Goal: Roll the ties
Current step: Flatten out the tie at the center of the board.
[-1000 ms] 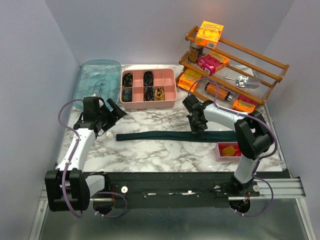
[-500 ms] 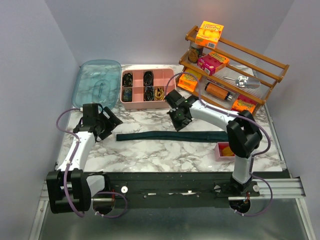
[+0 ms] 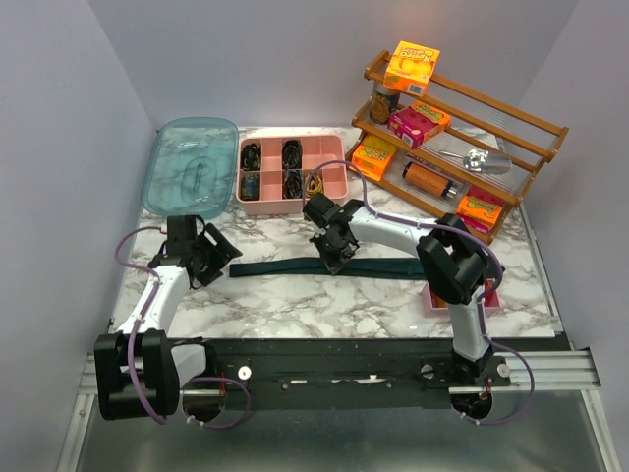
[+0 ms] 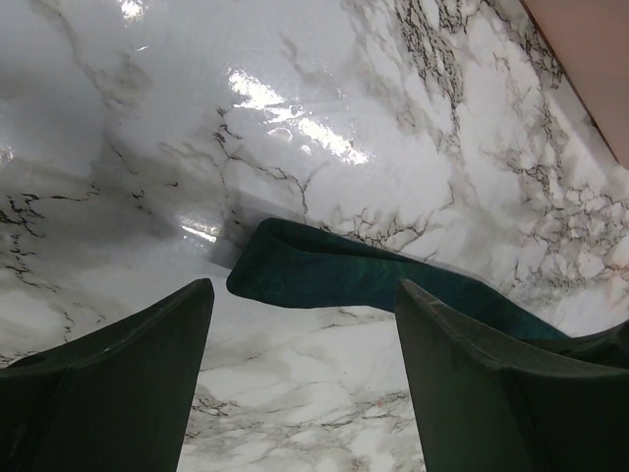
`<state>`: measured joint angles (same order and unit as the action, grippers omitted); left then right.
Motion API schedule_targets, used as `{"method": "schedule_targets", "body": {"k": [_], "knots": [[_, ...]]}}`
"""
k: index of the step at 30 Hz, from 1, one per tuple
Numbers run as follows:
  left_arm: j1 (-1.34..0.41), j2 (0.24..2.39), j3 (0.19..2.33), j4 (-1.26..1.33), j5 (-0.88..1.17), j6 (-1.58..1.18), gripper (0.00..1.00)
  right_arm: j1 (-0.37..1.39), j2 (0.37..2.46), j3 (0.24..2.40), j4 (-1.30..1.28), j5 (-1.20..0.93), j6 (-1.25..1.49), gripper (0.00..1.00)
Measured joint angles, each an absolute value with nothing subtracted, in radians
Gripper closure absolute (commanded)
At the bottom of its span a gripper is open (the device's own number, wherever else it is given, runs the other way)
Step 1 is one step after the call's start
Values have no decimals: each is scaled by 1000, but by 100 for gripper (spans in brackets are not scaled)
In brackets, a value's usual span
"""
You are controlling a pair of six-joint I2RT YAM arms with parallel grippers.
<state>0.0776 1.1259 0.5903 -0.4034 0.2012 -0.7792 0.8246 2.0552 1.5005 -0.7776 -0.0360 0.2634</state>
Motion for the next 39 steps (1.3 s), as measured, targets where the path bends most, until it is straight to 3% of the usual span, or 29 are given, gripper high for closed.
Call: {"method": "schedule_targets", "body": {"k": [19,23,26,39], "knots": [[78,1097,476,-232,237,-763,26,812,2000,1432,-784,-17,245,99],[78,1035,456,-219,237,-751,30,810,2000,1492,-814,-36,227,99],[78,1007,447,-218,236,-743,39,810,2000,1565,-818,-65,214,99],[70,967,400,-219,234,-722,48,823,2158,1863,-847,-204,189,99]]}}
